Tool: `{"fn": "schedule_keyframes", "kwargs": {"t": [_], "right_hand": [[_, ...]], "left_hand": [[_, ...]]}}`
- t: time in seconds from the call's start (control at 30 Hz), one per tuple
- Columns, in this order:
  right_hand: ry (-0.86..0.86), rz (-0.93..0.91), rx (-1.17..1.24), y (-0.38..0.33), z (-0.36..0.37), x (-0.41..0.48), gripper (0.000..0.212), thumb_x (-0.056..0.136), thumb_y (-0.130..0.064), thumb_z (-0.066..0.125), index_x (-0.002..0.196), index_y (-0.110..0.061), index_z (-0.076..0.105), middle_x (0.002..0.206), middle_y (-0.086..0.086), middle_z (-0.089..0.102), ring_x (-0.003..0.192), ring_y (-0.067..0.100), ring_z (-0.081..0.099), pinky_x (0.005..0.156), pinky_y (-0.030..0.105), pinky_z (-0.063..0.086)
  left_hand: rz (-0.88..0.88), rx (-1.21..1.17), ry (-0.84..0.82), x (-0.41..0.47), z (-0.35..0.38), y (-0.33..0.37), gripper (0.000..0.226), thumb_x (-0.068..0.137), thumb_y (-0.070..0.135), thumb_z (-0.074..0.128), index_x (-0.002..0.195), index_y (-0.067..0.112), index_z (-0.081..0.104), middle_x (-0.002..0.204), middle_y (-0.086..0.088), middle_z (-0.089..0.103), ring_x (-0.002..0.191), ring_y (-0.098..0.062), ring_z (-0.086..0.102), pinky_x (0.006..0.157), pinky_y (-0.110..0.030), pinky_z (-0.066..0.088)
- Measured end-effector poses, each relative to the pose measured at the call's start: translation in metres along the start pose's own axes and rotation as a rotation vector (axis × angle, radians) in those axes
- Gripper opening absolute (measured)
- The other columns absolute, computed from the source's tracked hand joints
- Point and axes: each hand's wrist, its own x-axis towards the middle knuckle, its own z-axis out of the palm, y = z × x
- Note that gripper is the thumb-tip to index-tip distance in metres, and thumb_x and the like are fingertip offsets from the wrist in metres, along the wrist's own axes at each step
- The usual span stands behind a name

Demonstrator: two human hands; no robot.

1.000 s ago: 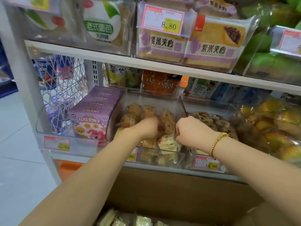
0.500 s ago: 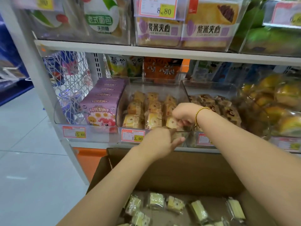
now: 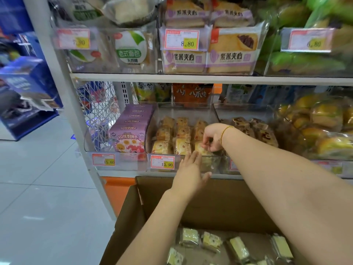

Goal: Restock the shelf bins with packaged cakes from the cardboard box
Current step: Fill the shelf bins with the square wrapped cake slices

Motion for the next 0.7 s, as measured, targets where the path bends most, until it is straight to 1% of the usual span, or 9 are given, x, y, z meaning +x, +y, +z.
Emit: {"fn": "schedule_keyframes", "kwargs": {"t": [0.1,0.2,0.23,0.3,0.33,0.4,0.53,0.6,0.7], "right_hand": [[-0.060,-0.019,0.006,0.009,-0.003,-0.005,0.019,0.095,0.008,0.038,0.112,0.005,0.047,0.091,0.020,0.053,0.078,0.021,0.059,0.070,0.028,0.053],[-0.025,-0.216,-0.144,0.017,-0.005,-0.020,0.036,0.095,0.006,0.041,0.131,0.005,0.044,0.116,0.024,0.054,0.086,0.024,0.059,0.083,0.033,0.054],[0.027,-0.343,-0.214,0.020,-0.005,-0.027,0.036,0.094,0.003,0.044,0.130,0.006,0.048,0.122,0.025,0.055,0.083,0.023,0.058,0.078,0.032,0.053],[0.206,-0.629,-0.360,0.036,-0.007,-0.045,0.024,0.094,-0.008,0.050,0.112,0.003,0.062,0.110,0.022,0.067,0.069,0.020,0.058,0.068,0.031,0.053],[0.271,-0.732,-0.422,0.050,-0.011,-0.055,0.020,0.094,-0.014,0.053,0.100,-0.001,0.066,0.096,0.018,0.071,0.064,0.020,0.060,0.068,0.033,0.054],[0.330,-0.830,-0.580,0.083,-0.021,-0.070,0.024,0.094,-0.024,0.054,0.081,-0.010,0.067,0.077,0.007,0.071,0.064,0.019,0.064,0.071,0.036,0.055],[0.139,-0.717,-0.852,0.154,-0.050,-0.069,0.024,0.096,-0.029,0.053,0.084,-0.014,0.068,0.067,-0.004,0.062,0.054,0.010,0.058,0.061,0.027,0.050],[0.002,-0.614,-0.926,0.188,-0.063,-0.053,0.020,0.094,-0.028,0.056,0.085,-0.015,0.068,0.071,-0.004,0.067,0.054,0.009,0.060,0.062,0.026,0.052],[-0.203,-0.387,-1.012,0.242,-0.079,-0.010,0.015,0.092,-0.023,0.059,0.095,-0.012,0.069,0.094,0.004,0.072,0.064,0.010,0.063,0.064,0.023,0.053]], "left_hand": [[0.005,-0.031,0.023,-0.005,0.003,0.002,0.071,0.098,0.034,0.050,0.154,0.023,0.008,0.162,0.002,0.000,0.148,-0.016,-0.006,0.116,-0.030,-0.001],[-0.031,-0.144,0.088,-0.019,0.009,0.010,0.071,0.097,0.030,0.053,0.154,0.025,0.012,0.161,0.005,0.001,0.148,-0.014,0.005,0.116,-0.027,0.010],[-0.040,-0.197,0.132,-0.026,0.010,0.013,0.066,0.096,0.028,0.054,0.153,0.025,0.020,0.161,0.006,0.008,0.147,-0.013,0.015,0.115,-0.026,0.018],[-0.014,-0.279,0.230,-0.041,0.015,0.013,0.045,0.096,0.027,0.054,0.140,0.021,0.045,0.147,0.003,0.040,0.134,-0.014,0.040,0.105,-0.022,0.032],[0.004,-0.301,0.254,-0.047,0.019,0.013,0.030,0.095,0.026,0.055,0.124,0.019,0.056,0.128,0.003,0.054,0.121,-0.015,0.052,0.095,-0.020,0.037],[-0.009,-0.331,0.243,-0.059,0.031,0.011,0.009,0.094,0.027,0.057,0.095,0.018,0.061,0.092,0.006,0.063,0.089,-0.014,0.061,0.073,-0.021,0.040],[-0.059,-0.292,0.118,-0.074,0.076,0.008,0.023,0.094,0.032,0.056,0.075,0.018,0.055,0.064,0.010,0.056,0.061,-0.003,0.051,0.055,-0.022,0.032],[-0.097,-0.269,-0.009,-0.075,0.104,0.006,0.025,0.093,0.031,0.057,0.075,0.015,0.057,0.064,0.008,0.059,0.062,-0.006,0.054,0.055,-0.023,0.037],[-0.221,-0.248,-0.327,-0.072,0.153,-0.005,0.014,0.090,0.027,0.061,0.087,0.013,0.062,0.076,0.002,0.065,0.073,-0.015,0.060,0.064,-0.026,0.045]]}}
